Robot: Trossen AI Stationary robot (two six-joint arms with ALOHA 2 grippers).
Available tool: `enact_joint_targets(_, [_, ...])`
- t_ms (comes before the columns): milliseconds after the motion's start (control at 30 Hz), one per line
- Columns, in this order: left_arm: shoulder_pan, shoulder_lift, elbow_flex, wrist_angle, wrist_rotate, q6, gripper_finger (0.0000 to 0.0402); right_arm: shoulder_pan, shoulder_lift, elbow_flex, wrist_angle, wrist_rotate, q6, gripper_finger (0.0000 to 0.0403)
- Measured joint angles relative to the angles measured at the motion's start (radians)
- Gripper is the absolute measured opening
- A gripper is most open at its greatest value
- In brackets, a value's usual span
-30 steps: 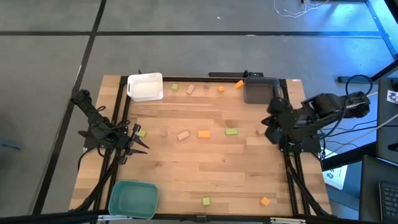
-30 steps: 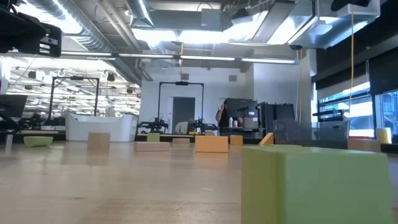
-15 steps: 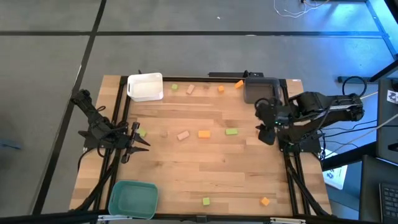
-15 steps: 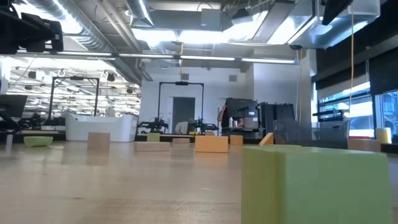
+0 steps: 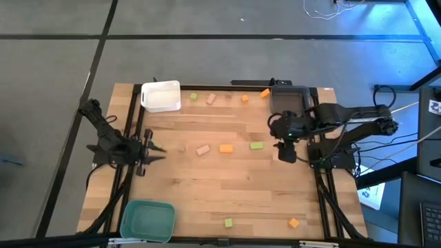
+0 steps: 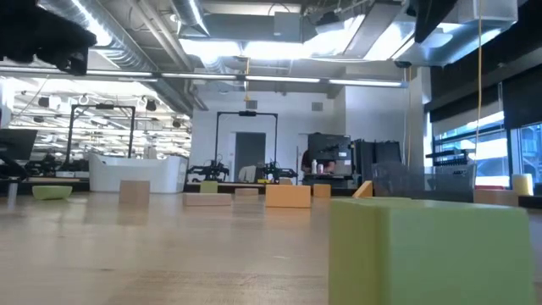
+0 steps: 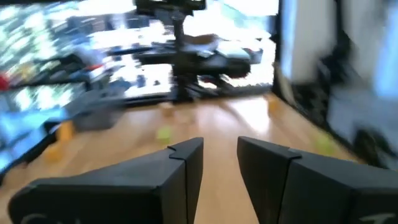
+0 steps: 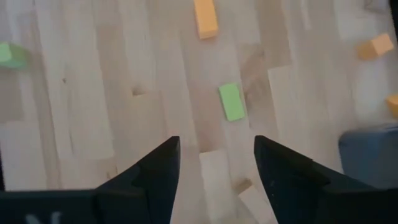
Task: Sort & place blocks by color
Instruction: Put the green block into the black bin
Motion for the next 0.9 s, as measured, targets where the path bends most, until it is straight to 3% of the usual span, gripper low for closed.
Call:
enact_joint_targets(200, [0.0, 0.049, 0.118, -0.003, -0.062, -0.017, 0.0096, -0.058, 0.105, 0.0, 0.0, -0.073, -0.059, 0.0206])
enact_joint_targets(367, [0.0, 0.163, 0.26, -0.082, -0.155, -0.076, 0.0096, -0.108, 0.197, 0.0, 0.006, -0.12, -0.131, 0.0206])
enact_joint_targets(667, [0.0, 0.393, 0.529, -0.43, -0.174, -0.445, 0.0096, -0.18, 0.346, 0.0, 0.038, -0.157, -0.237, 0.0195])
enact_joint_targets(900, [0.009, 0.564, 0.722, -0.576, -0.16, -0.598, 0.0096, -0.213, 0.475, 0.0, 0.08, -0.155, -0.319, 0.0197])
